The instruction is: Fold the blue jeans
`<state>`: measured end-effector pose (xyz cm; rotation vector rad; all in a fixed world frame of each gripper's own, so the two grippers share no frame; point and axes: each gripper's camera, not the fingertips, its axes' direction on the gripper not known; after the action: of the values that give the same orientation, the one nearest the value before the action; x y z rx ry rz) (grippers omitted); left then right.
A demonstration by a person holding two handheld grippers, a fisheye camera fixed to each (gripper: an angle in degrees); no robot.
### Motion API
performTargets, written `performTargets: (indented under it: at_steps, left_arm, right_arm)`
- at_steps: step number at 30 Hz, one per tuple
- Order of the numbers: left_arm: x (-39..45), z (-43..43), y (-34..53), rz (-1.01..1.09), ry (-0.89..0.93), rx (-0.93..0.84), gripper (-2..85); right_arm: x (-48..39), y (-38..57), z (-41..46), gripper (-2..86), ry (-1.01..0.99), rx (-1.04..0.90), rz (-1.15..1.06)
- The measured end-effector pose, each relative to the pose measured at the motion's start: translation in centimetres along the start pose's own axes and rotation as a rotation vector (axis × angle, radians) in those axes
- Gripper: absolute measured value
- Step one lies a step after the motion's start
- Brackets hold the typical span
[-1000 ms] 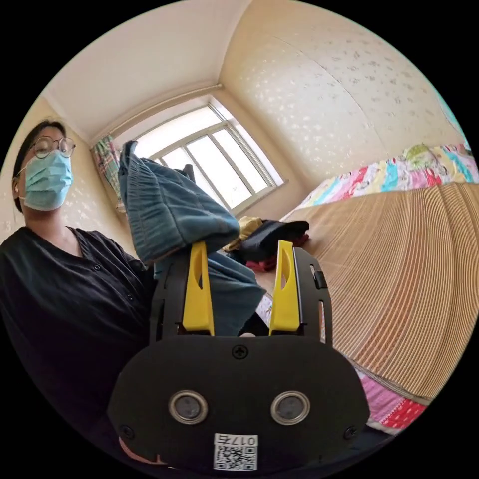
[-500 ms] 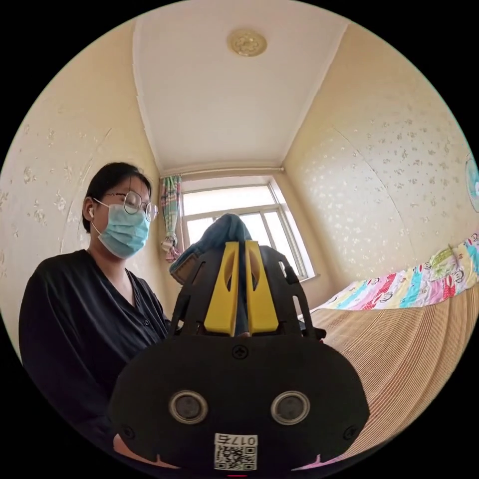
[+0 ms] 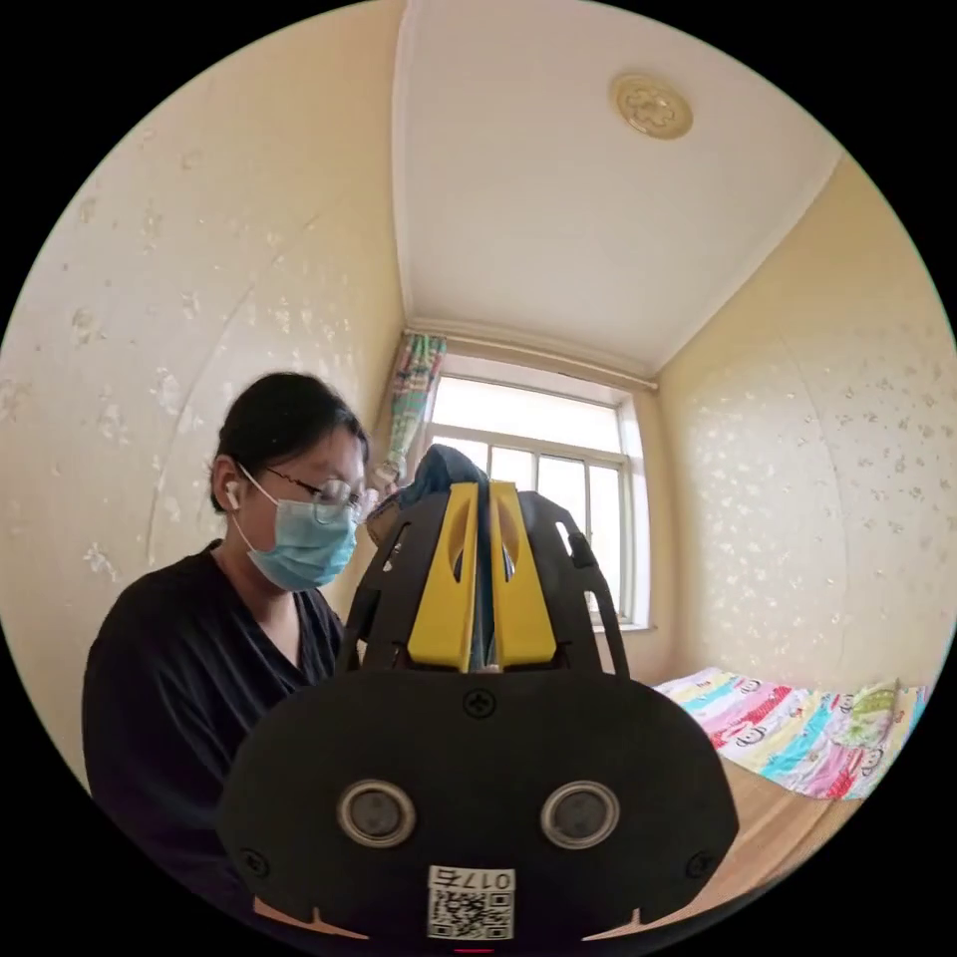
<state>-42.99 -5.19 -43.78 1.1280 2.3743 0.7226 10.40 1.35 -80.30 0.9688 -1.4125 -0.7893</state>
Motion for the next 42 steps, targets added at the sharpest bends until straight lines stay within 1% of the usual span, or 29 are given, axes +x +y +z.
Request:
performTargets:
  at_steps: [1, 3, 5, 8, 11, 12, 13, 14, 15, 16, 17, 18, 19, 20, 21, 22, 23, 24, 25, 26, 27, 28, 30, 31, 32, 34, 35, 38, 42]
  left_arm:
    - [-0.6, 1.0, -0.8, 0.003, 0.012, -0.001, -0.9]
    - [-2.0, 2.5, -1.7, -0.008, 0.028, -0.013, -0.9]
    - [-3.8, 3.7, -1.7, -0.024, 0.020, -0.008, -0.9]
    - [-8.3, 4.3, -0.5, -0.102, -0.079, 0.008, -0.9]
    - [-16.0, 3.3, 0.7, -0.218, -0.208, -0.019, -0.9]
    - [-20.3, 2.4, 0.8, -0.294, -0.248, -0.033, -0.9]
    - [-25.3, 1.7, 0.5, -0.366, -0.292, -0.037, -0.8]
    - [-28.0, 1.5, 0.0, -0.400, -0.320, -0.046, -0.8]
    - [-34.5, 1.4, -1.4, -0.481, -0.406, -0.070, -0.7]
    - [-41.5, 1.0, -3.0, -0.560, -0.537, -0.058, -0.4]
    - [-44.9, 0.8, -3.8, -0.580, -0.604, -0.047, -0.3]
    - [-51.3, 0.3, -5.2, -0.601, -0.750, -0.045, 0.3]
    - [-56.7, -0.4, -6.0, -0.638, -0.925, -0.098, 1.2]
    - [-58.8, -1.0, -5.9, -0.682, -1.019, -0.128, 3.8]
    - [-61.5, -2.2, -5.2, -0.761, -1.178, -0.157, 9.0]
    - [-62.8, -3.1, -4.0, -0.767, -1.235, -0.148, 10.1]
    - [-63.3, -3.3, -3.3, -0.741, -1.219, -0.153, 10.6]
    - [-64.6, -3.5, -1.2, -0.683, -1.136, -0.217, 9.9]
    - [-65.9, -3.8, 2.0, -0.681, -1.076, -0.345, 9.4]
    - [-66.4, -4.0, 3.9, -0.698, -1.075, -0.417, 9.1]
    - [-66.7, -4.6, 8.4, -0.741, -1.108, -0.554, 9.2]
    - [-66.3, -5.3, 13.0, -0.766, -1.120, -0.665, 10.1]
    - [-64.4, -6.4, 20.1, -0.808, -1.065, -0.774, 10.5]
    - [-62.7, -7.1, 24.8, -0.861, -1.020, -0.826, 10.6]
    - [-61.7, -7.3, 27.1, -0.888, -0.999, -0.852, 10.6]
    - [-56.8, -7.3, 35.2, -0.945, -0.960, -0.953, 10.7]
    - [-55.4, -7.3, 36.9, -0.954, -0.963, -0.971, 10.7]
    - [-48.6, -7.1, 42.5, -0.959, -1.043, -0.977, 11.0]
    - [-41.2, -8.1, 43.4, -0.881, -1.320, -0.845, 11.4]
  right_arm:
    - [0.8, -0.2, -0.2, 1.8, -0.059, 0.032, 0.014]
    - [1.9, 0.0, 0.0, 1.6, -0.039, 0.034, 0.045]
    - [3.1, 0.9, 0.7, 1.3, 0.108, -0.010, 0.084]
    - [5.5, 3.2, 0.6, 1.1, 0.208, -0.014, 0.118]
    - [10.8, 5.4, -0.1, 1.0, 0.359, 0.004, 0.230]
    - [12.3, 5.6, -0.3, 1.1, 0.381, 0.006, 0.253]
    - [15.8, 5.9, -0.5, 1.1, 0.438, 0.002, 0.296]
    - [20.2, 5.8, 0.0, 1.2, 0.551, -0.021, 0.331]
    - [22.7, 5.5, 0.5, 1.2, 0.628, -0.043, 0.344]
    - [28.7, 4.6, 2.0, 1.4, 0.807, -0.111, 0.371]
    - [35.4, 3.6, 4.1, 1.7, 1.002, -0.209, 0.375]
    - [38.8, 3.2, 4.9, 1.9, 1.091, -0.242, 0.385]
    - [44.9, 3.0, 6.0, 2.4, 1.253, -0.275, 0.393]
    - [49.4, 3.5, 6.9, 3.5, 1.366, -0.354, 0.406]
    - [51.1, 4.1, 7.2, 4.0, 1.411, -0.390, 0.435]
    - [53.7, 5.5, 7.9, 5.3, 1.453, -0.440, 0.479]
    - [55.1, 7.5, 8.8, 6.1, 1.407, -0.504, 0.460]
    - [55.5, 8.8, 9.4, 6.3, 1.369, -0.544, 0.433]
    - [55.9, 12.0, 10.4, 6.3, 1.301, -0.636, 0.385]
    - [55.9, 16.1, 10.9, 6.1, 1.258, -0.728, 0.365]
    - [55.9, 18.4, 11.1, 6.0, 1.234, -0.774, 0.364]
    - [55.6, 23.4, 11.1, 5.8, 1.171, -0.868, 0.380]
    - [54.8, 31.0, 10.5, 6.4, 1.070, -0.994, 0.457]
    - [53.9, 36.1, 9.9, 6.8, 0.985, -1.058, 0.533]
    - [52.7, 41.0, 9.2, 7.1, 0.898, -1.109, 0.628]
    - [50.3, 47.4, 8.3, 7.5, 0.793, -1.141, 0.759]
    - [48.5, 50.8, 7.8, 7.7, 0.740, -1.143, 0.829]
    - [43.7, 56.3, 7.4, 8.0, 0.710, -1.096, 0.941]
    - [40.0, 59.2, 8.0, 8.2, 0.719, -0.980, 1.012]
